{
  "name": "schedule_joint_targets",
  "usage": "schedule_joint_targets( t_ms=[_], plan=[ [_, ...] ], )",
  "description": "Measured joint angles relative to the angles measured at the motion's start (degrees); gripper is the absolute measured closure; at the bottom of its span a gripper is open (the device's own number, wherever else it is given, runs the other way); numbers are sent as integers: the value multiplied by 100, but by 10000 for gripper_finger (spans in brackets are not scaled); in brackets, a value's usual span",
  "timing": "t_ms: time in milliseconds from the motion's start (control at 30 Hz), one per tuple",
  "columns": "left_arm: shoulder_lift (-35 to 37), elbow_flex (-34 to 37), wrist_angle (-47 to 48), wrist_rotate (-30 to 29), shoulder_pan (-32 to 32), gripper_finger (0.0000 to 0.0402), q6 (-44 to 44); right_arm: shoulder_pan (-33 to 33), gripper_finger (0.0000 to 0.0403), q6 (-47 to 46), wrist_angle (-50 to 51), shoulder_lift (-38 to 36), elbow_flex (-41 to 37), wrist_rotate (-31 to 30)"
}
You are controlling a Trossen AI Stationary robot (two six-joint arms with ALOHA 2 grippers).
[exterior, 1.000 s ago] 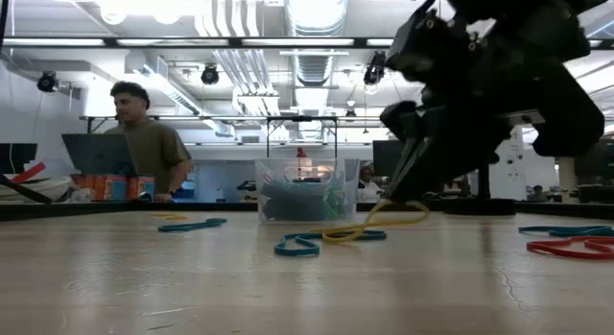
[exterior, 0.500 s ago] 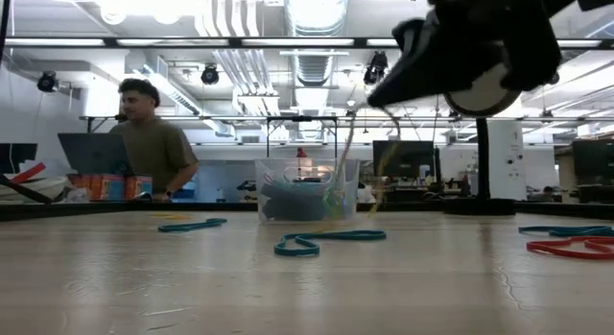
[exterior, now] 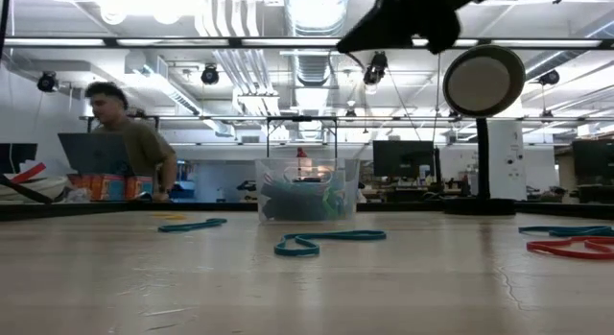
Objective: Pick and place rubber bands into bin
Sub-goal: Put the yellow rubber band into the transparent bin
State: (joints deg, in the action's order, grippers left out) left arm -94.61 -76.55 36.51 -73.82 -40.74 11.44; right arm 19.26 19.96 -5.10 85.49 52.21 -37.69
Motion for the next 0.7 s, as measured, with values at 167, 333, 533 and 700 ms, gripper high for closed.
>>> schedule_joint_targets(
  t_ms=[167, 333, 533, 700],
  plan=[
    [0, -10, 0, 8, -83, 286, -3, -396, 395, 409, 6, 0, 311, 2],
    [2, -22, 0, 8, -205, 286, -145, -847, 395, 597, 0, -2, 537, 194],
    [11, -22, 1, 9, -331, 286, -281, -1423, 395, 529, -126, -2, 562, 759],
    [17, -22, 2, 9, -415, 286, -289, -1839, 395, 266, -125, -2, 535, 1267]
  ],
)
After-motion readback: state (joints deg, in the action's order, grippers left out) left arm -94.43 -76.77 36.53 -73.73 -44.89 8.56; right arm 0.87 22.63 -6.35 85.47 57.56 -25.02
